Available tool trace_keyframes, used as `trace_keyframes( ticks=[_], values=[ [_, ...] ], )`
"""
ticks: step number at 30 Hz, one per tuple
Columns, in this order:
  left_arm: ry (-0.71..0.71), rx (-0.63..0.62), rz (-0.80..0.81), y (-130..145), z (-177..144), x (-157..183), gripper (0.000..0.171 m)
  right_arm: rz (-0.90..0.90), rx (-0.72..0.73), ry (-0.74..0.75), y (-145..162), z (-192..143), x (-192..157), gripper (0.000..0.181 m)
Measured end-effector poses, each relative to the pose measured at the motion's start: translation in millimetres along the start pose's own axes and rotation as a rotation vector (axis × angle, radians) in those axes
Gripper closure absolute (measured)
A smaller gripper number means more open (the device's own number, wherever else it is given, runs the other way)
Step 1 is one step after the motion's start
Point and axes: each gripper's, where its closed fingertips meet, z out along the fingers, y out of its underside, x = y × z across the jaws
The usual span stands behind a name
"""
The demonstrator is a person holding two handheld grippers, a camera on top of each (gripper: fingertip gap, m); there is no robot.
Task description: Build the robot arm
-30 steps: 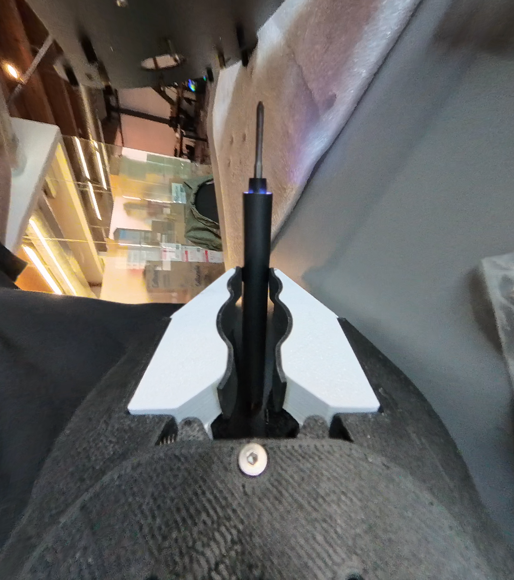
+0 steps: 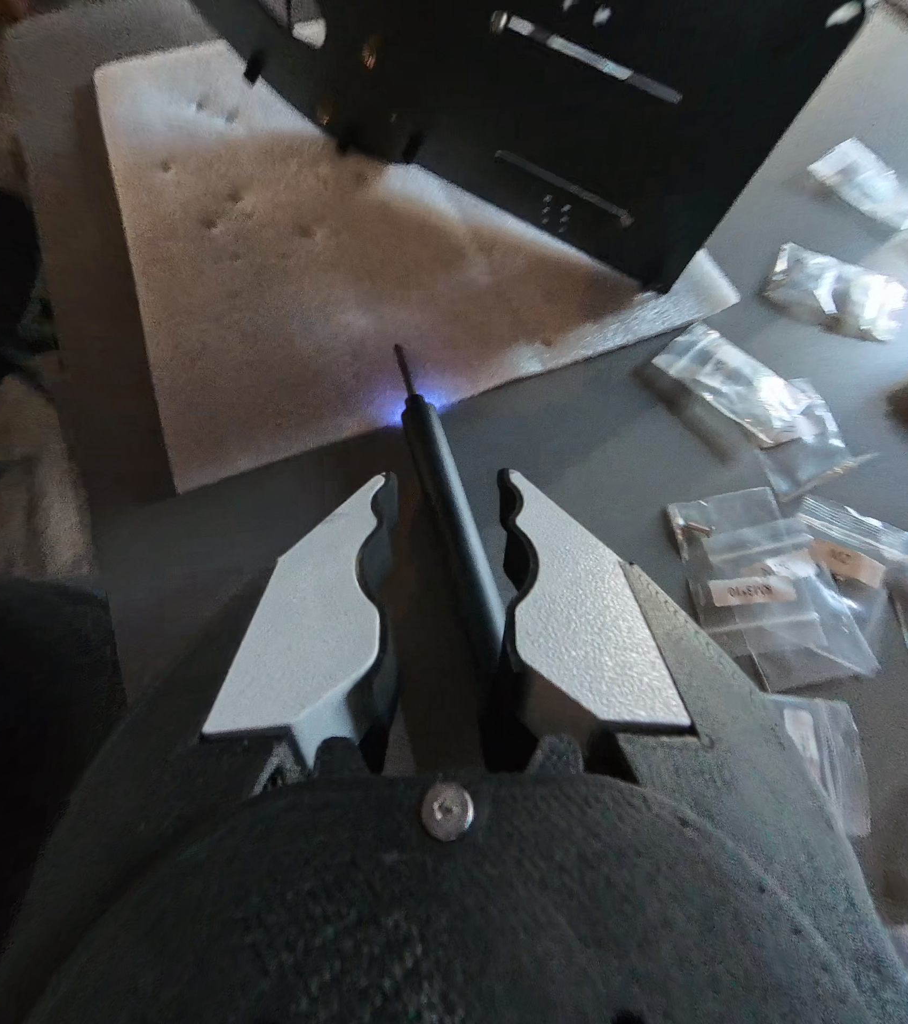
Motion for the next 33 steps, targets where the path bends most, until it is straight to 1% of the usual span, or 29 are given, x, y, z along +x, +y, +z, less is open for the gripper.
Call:
trace_keyframes(
  ticks=[2, 4, 5, 7, 8, 9, 12, 14, 16, 19, 20, 21, 23, 24, 25, 27, 28, 30, 33],
  values=[
    [0.004, -0.018, 0.078, 7, -14, 1, 0.155, 0.042, 0.085, 0.075, -7, -10, -3, 0.142],
    [-0.006, -0.013, 0.165, 14, -27, 0, 0.151, 0.091, 0.201, 0.113, -16, -23, -14, 0.144],
    [-0.029, 0.02, 0.203, 14, -33, -2, 0.147, 0.104, 0.254, 0.14, -20, -31, -20, 0.145],
    [-0.086, 0.139, 0.247, 7, -42, -7, 0.141, 0.111, 0.322, 0.198, -20, -47, -32, 0.145],
    [-0.07, 0.19, 0.257, 4, -44, -3, 0.141, 0.109, 0.331, 0.219, -16, -54, -39, 0.145],
    [-0.023, 0.201, 0.244, 5, -43, 4, 0.142, 0.094, 0.327, 0.233, -11, -59, -46, 0.144],
    [0.09, 0.141, 0.197, 19, -29, 19, 0.133, 0.057, 0.286, 0.306, 9, -76, -54, 0.143],
    [0.123, 0.112, 0.221, 24, -18, 28, 0.136, 0.1, 0.284, 0.32, 21, -89, -55, 0.145],
    [0.13, 0.091, 0.216, 24, -3, 36, 0.139, 0.127, 0.31, 0.284, 31, -102, -59, 0.157],
    [0.154, 0.057, 0.171, 23, 24, 55, 0.142, 0.122, 0.337, 0.334, 48, -125, -43, 0.157],
    [0.162, 0.05, 0.168, 23, 32, 62, 0.143, 0.095, 0.341, 0.343, 48, -129, -35, 0.155],
    [0.158, 0.048, 0.171, 23, 41, 68, 0.144, 0.057, 0.34, 0.325, 40, -127, -28, 0.148],
    [0.135, 0.047, 0.198, 22, 57, 79, 0.145, -0.038, 0.303, 0.21, 15, -102, -18, 0.131],
    [0.112, 0.041, 0.212, 23, 66, 83, 0.145, -0.11, 0.267, 0.131, 3, -84, -17, 0.13],
    [0.076, 0.028, 0.214, 24, 74, 85, 0.146, -0.19, 0.195, 0.062, -1, -62, -15, 0.129],
    [0.017, 0.004, 0.173, 25, 87, 92, 0.144, -0.291, -0.033, -0.007, 13, -27, -3, 0.134],
    [0.007, 0.015, 0.154, 23, 92, 100, 0.144, -0.316, -0.088, -0.018, 16, -18, 1, 0.141],
    [-0.022, 0.047, 0.15, 23, 97, 114, 0.146, -0.338, -0.102, -0.055, 18, -7, 1, 0.149],
    [-0.077, 0.003, 0.128, 34, 103, 126, 0.147, -0.348, -0.17, -0.057, 31, -2, 6, 0.159]
  ],
)
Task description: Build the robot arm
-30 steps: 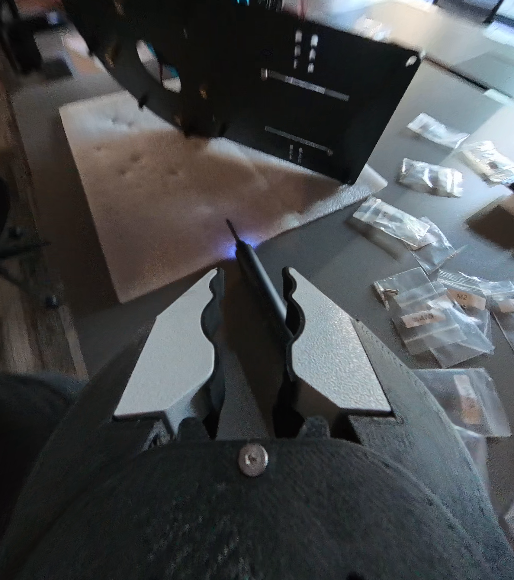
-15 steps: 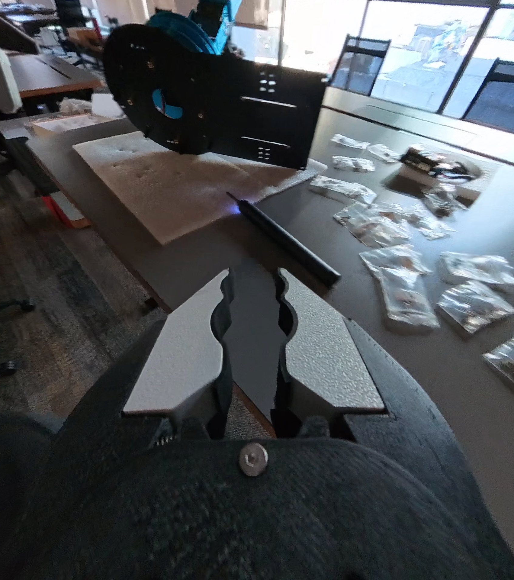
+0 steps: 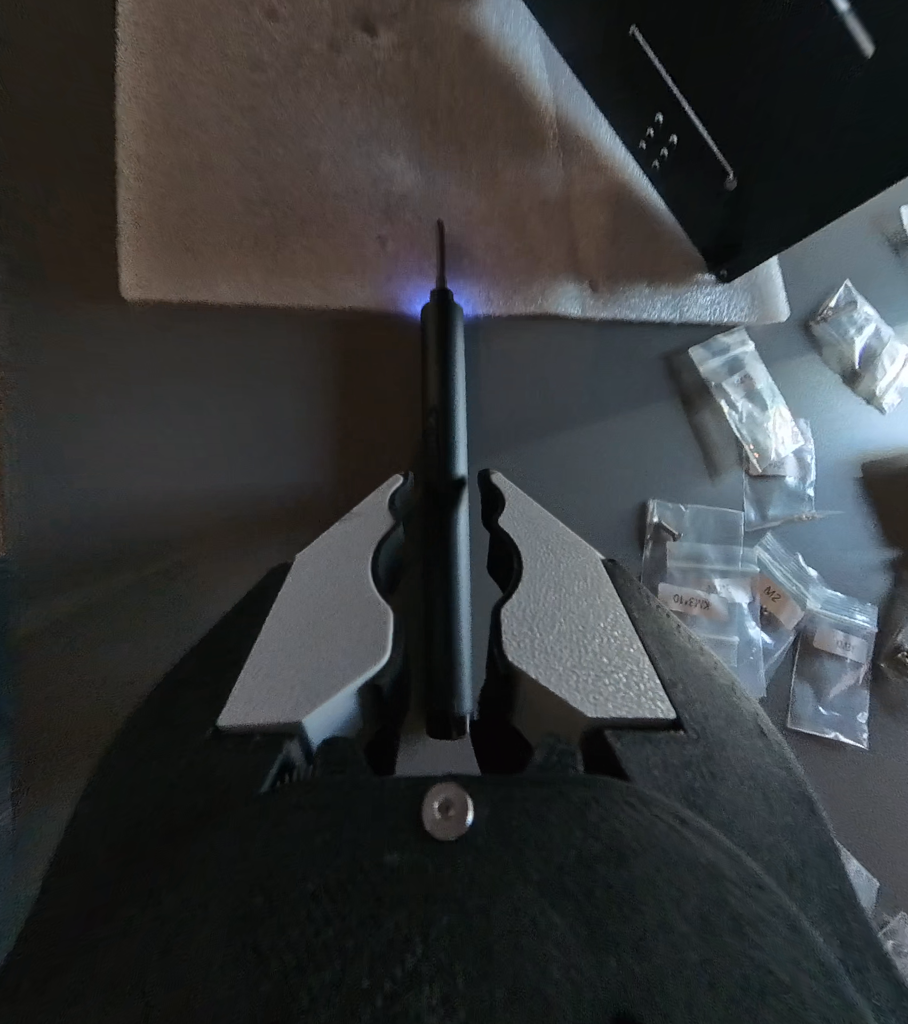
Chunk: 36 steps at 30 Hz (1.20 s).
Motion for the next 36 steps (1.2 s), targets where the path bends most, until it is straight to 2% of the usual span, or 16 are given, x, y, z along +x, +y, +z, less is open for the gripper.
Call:
trace_keyframes(
  ticks=[3, 6, 10, 14, 18, 21, 23, 28, 33, 36],
  values=[
    [-0.007, -0.058, -0.003, 7, 1, 8, 0.147, 0.046, -0.021, -0.038, 7, 3, -1, 0.165],
    [0.021, -0.103, 0.035, 9, 6, 5, 0.148, 0.135, -0.016, -0.078, 10, 2, 0, 0.165],
    [0.087, -0.162, 0.074, 9, 21, -5, 0.149, 0.244, -0.02, -0.115, 27, -16, -9, 0.166],
    [0.152, -0.128, 0.093, 11, 36, -8, 0.151, 0.272, 0.01, -0.065, 58, -45, -15, 0.165],
    [0.225, -0.138, 0.018, 22, 58, -5, 0.153, 0.366, 0.028, -0.003, 100, -83, -13, 0.165],
    [0.282, -0.132, -0.004, 20, 75, 6, 0.155, 0.353, 0.043, 0.035, 131, -110, -13, 0.165],
    [0.287, -0.136, 0.014, 23, 89, 13, 0.155, 0.36, 0.028, 0.082, 152, -127, -7, 0.165],
    [0.267, -0.181, 0.023, 39, 139, 40, 0.153, 0.283, 0.013, 0.05, 191, -159, -3, 0.165],
    [0.229, -0.227, 0.011, 61, 191, 77, 0.152, 0.197, 0.061, -0.018, 210, -175, 2, 0.165],
    [0.17, -0.278, 0.049, 72, 216, 90, 0.15, 0.19, 0.106, -0.035, 215, -179, 7, 0.157]
  ],
)
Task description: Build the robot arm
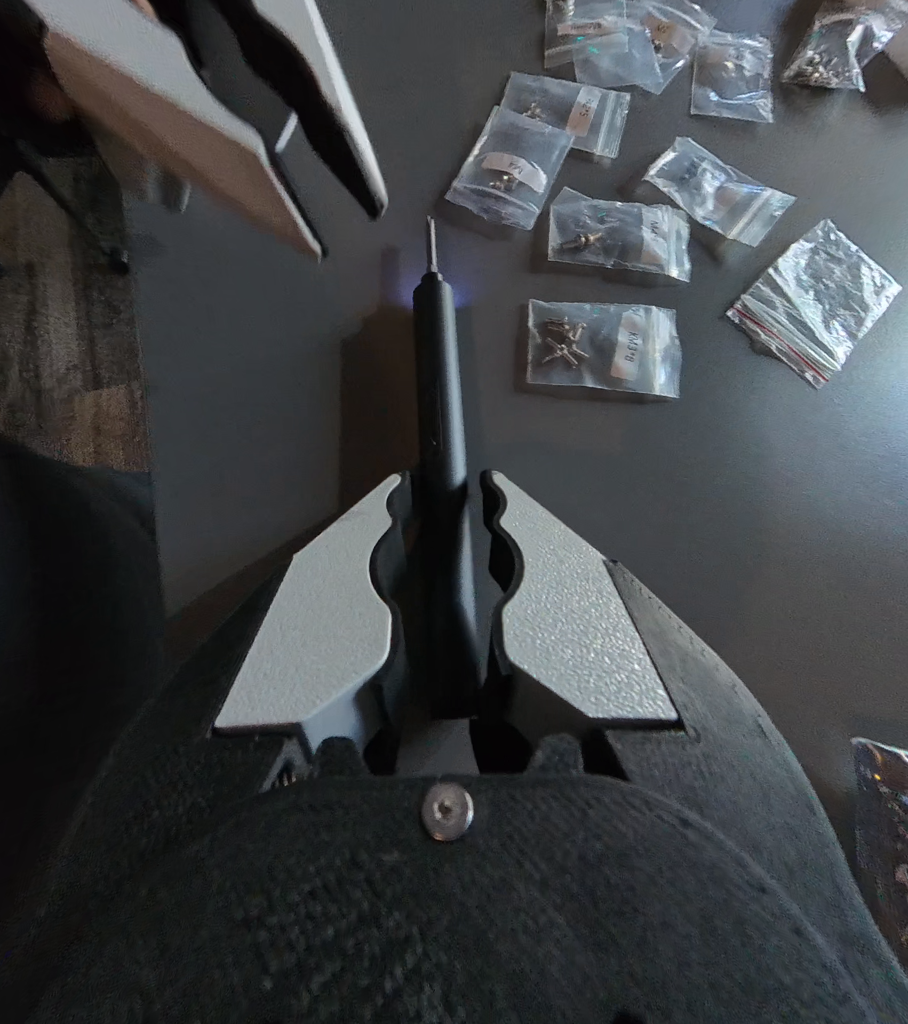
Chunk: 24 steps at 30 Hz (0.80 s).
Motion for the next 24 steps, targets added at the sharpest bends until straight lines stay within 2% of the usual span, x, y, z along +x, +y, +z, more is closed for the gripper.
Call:
trace_keyframes(
  ticks=[4, 8, 11, 14, 16, 18, 21, 24],
  values=[
    [-0.101, -0.081, 0.033, 5, 23, 6, 0.151, -0.023, 0.062, -0.021, 1, -7, 2, 0.153],
    [-0.121, -0.163, 0.02, 13, 36, 12, 0.15, -0.046, 0.2, -0.038, -15, -26, 4, 0.148],
    [-0.124, -0.206, -0.002, 18, 41, 12, 0.151, 0.027, 0.342, -0.001, -25, -52, 25, 0.145],
    [-0.115, -0.24, -0.049, 21, 44, 10, 0.153, 0.156, 0.533, 0.078, -29, -96, 65, 0.142],
    [-0.119, -0.253, -0.07, 24, 46, 9, 0.154, 0.221, 0.63, 0.182, -19, -132, 106, 0.141],
    [-0.133, -0.256, -0.076, 24, 47, 7, 0.155, 0.197, 0.705, 0.364, -2, -174, 152, 0.143],
    [-0.152, -0.261, -0.07, 24, 48, 4, 0.16, 0.164, 0.747, 0.658, 32, -239, 212, 0.146],
    [-0.152, -0.256, -0.083, 24, 50, 3, 0.161, 0.247, 0.799, 0.83, 71, -290, 254, 0.151]
  ],
)
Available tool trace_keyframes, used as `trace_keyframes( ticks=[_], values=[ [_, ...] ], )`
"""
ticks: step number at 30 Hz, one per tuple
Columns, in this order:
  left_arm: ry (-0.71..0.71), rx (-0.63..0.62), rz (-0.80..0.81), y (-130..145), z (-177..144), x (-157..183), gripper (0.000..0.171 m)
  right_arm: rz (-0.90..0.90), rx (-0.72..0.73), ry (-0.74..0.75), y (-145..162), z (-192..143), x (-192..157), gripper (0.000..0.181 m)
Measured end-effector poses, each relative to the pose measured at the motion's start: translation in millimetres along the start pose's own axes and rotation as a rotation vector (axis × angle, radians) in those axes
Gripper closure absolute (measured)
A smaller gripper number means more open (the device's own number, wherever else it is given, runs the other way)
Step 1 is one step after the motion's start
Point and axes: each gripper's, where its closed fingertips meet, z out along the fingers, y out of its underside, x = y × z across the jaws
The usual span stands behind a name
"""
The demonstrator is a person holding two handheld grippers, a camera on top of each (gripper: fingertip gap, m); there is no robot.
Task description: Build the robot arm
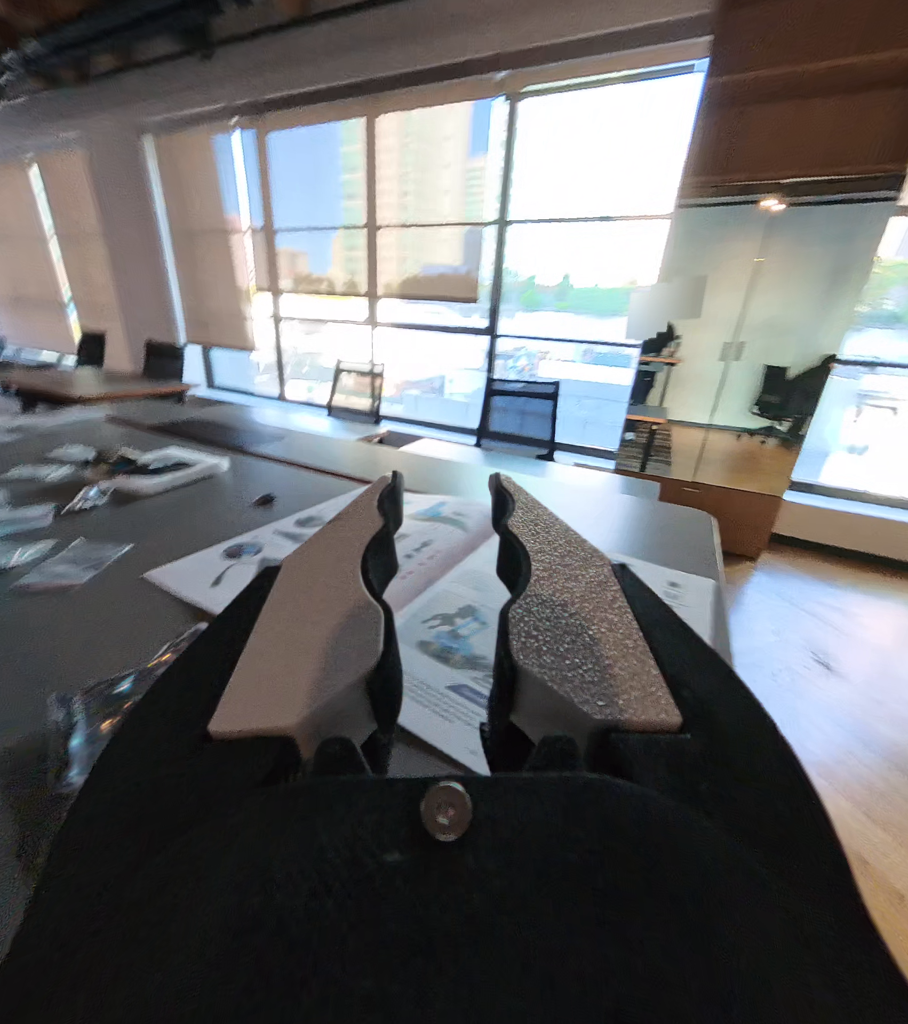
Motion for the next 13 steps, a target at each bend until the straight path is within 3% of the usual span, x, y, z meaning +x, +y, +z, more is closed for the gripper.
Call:
trace_keyframes(
  ticks=[4, 13],
  values=[
    [0.006, 0.004, -0.039, -2, 2, -1, 0.162, 0.215, 0.093, 0.104, 9, -13, 42, 0.153],
    [-0.043, 0.005, -0.038, -3, 4, -4, 0.167, 0.281, -0.022, 0.065, 42, 10, 36, 0.152]
  ],
)
